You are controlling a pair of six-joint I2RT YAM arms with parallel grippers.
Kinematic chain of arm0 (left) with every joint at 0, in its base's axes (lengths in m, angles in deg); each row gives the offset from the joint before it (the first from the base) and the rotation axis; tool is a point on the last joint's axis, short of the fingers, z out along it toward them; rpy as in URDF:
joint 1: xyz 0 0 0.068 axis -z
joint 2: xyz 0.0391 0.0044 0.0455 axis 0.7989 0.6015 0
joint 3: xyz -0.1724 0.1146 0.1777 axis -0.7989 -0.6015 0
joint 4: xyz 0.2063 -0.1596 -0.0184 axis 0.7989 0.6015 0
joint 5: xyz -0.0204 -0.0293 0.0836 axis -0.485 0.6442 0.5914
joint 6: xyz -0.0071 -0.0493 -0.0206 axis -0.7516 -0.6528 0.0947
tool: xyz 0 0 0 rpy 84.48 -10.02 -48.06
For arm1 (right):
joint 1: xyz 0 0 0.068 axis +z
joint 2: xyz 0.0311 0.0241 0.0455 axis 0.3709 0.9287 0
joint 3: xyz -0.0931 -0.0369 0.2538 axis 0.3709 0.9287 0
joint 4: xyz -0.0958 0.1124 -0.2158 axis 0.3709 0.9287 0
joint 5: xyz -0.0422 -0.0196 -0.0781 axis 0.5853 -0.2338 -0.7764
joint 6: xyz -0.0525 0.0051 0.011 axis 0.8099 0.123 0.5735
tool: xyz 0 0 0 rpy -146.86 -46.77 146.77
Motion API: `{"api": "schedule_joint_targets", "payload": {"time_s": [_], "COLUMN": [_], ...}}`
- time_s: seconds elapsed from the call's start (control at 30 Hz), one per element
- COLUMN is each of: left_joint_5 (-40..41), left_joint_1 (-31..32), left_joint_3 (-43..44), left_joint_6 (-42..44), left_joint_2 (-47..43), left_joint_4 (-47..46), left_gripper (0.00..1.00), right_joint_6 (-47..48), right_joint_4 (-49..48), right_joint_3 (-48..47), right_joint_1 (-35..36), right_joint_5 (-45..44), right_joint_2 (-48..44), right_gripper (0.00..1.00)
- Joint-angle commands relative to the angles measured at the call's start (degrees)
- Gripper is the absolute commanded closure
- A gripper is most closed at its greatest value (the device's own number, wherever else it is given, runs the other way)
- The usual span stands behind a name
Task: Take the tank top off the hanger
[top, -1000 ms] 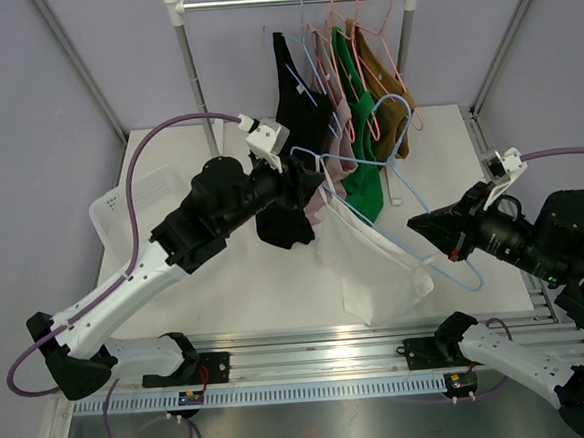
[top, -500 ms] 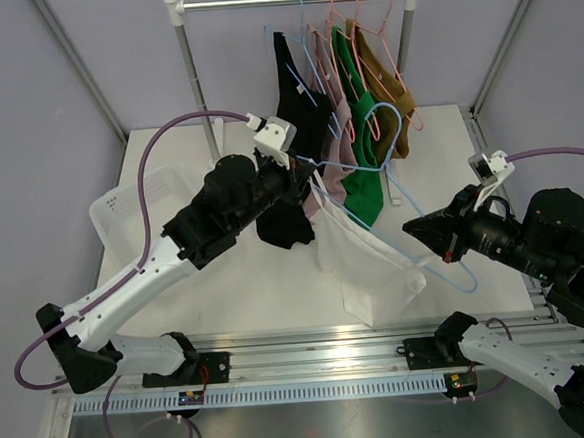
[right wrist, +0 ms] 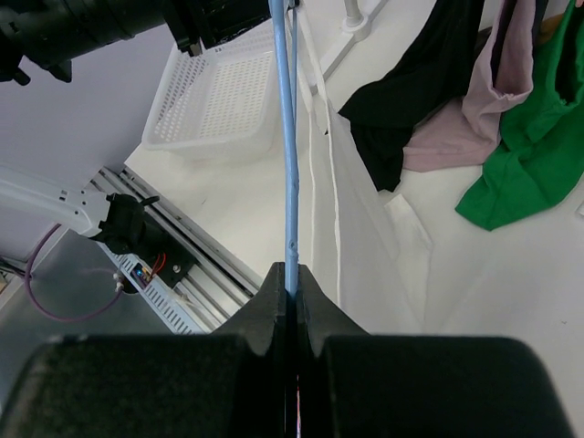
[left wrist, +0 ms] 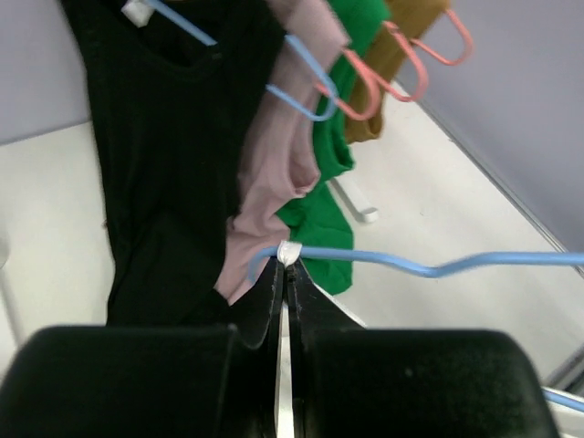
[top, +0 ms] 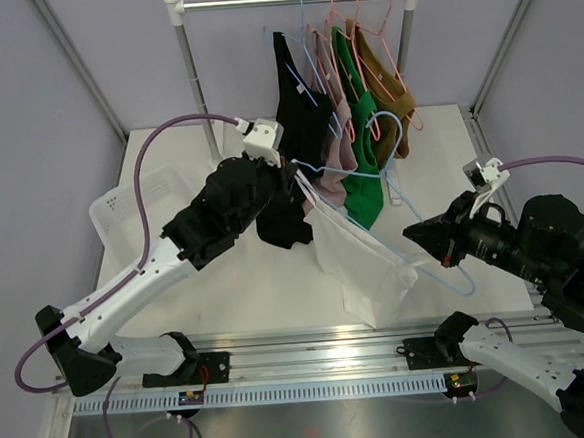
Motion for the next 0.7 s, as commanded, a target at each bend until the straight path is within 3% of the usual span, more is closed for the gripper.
{"api": "schedule_joint_targets", "payload": {"time_s": [0.0,0.13,0.23,0.3,0.4,0.5,0.67], "left_joint_5": [8.71,2.15,-4.72,-4.04,-2.1,-7.44,-26.86], "left_joint_1": [-3.26,-8.7,-8.79,-8.79,-8.79,-8.79,-7.92], "left_joint_3": [-0.69,-4.54,-6.84,-6.93,-7.63,-10.96,-19.92], "left_joint_6": [-6.15,-9.16,-8.18,-10.02,-11.17,-11.96,-14.33], "left_joint_2": [-3.38,-6.37,-7.96,-7.87,-7.52,-8.83,-11.56], "left_joint_4": [0.75,0.33,-3.63,-2.76,-0.47,-1.69,-9.95], "left_gripper": [1.0,1.0,1.0,1.0,1.0,1.0,1.0], "right_joint_6": [2.63,2.63,2.19,2.54,2.11,0.88,-0.88], "right_joint_4": [-0.48,-1.44,-3.11,-5.3,-12.5,-23.39,-46.84], "right_joint_3": [0.07,2.18,3.15,3.94,7.27,14.1,25.19], "right_joint_1": [0.36,0.36,0.36,0.36,0.36,0.36,0.36], "right_joint_5": [2.58,3.81,4.17,4.25,4.96,4.08,4.25], "right_joint_2": [-1.93,-4.56,-4.65,-5.09,-8.6,-14.03,-16.95], "right_gripper": [1.0,1.0,1.0,1.0,1.0,1.0,1.0]}}
